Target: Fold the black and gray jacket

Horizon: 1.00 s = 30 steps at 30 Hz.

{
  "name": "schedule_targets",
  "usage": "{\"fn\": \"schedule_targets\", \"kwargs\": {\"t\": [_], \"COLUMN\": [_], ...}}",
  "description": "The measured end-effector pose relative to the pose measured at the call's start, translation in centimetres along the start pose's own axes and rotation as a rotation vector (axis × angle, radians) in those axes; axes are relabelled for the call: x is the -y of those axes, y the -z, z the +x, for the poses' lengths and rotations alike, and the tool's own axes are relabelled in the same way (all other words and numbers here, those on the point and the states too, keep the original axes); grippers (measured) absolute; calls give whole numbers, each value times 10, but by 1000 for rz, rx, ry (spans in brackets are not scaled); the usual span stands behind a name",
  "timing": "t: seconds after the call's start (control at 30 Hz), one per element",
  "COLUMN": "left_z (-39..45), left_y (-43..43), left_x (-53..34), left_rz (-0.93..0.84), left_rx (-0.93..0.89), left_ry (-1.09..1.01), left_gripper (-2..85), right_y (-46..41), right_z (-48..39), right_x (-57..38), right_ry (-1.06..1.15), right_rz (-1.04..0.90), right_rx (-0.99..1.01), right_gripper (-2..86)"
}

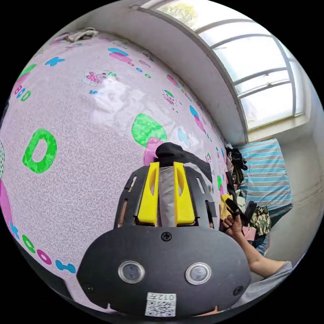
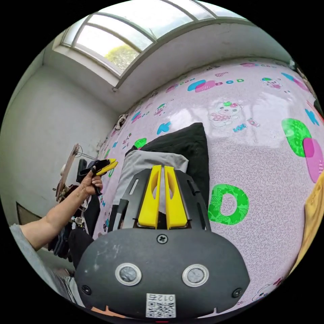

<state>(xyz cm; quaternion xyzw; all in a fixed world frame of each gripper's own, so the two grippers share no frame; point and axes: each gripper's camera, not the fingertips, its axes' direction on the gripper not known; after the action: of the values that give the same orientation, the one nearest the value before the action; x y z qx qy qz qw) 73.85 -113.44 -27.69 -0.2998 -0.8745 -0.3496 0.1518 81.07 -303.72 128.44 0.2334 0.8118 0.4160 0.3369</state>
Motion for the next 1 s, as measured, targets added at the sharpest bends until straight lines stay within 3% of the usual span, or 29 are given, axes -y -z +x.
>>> {"fn": "schedule_targets", "kwargs": {"t": [0.17,0.27,0.47,0.67,0.8,0.9,1.0], "left_z": [-31,-38,-37,14,40,36,49], "left_y": [-17,-31,-58,-52,-37,16,39], "left_x": [8,22,54,67,65,57,37], "left_rz": [-59,-71,-176,-142,-52,244,206], "left_rx": [-151,-246,-328,-61,-13,-91,-142], "left_ry": [77,88,26,-274,-349,-213,-215], "left_gripper": [122,127,96,35,17,11,9], "right_y": [-37,-78,-80,-73,-67,-62,-57], "right_z": [-4,12,69,110,133,152,169], "right_x": [-40,-76,-122,-150,-163,-168,-171], "right_ry": [185,263,275,325,339,336,337], "right_rz": [-185,-386,-414,-430,-423,-425,-417], "right_rx": [196,100,103,70,47,27,6], "right_gripper": [-7,-8,-8,-9,-9,-9,-9]}}
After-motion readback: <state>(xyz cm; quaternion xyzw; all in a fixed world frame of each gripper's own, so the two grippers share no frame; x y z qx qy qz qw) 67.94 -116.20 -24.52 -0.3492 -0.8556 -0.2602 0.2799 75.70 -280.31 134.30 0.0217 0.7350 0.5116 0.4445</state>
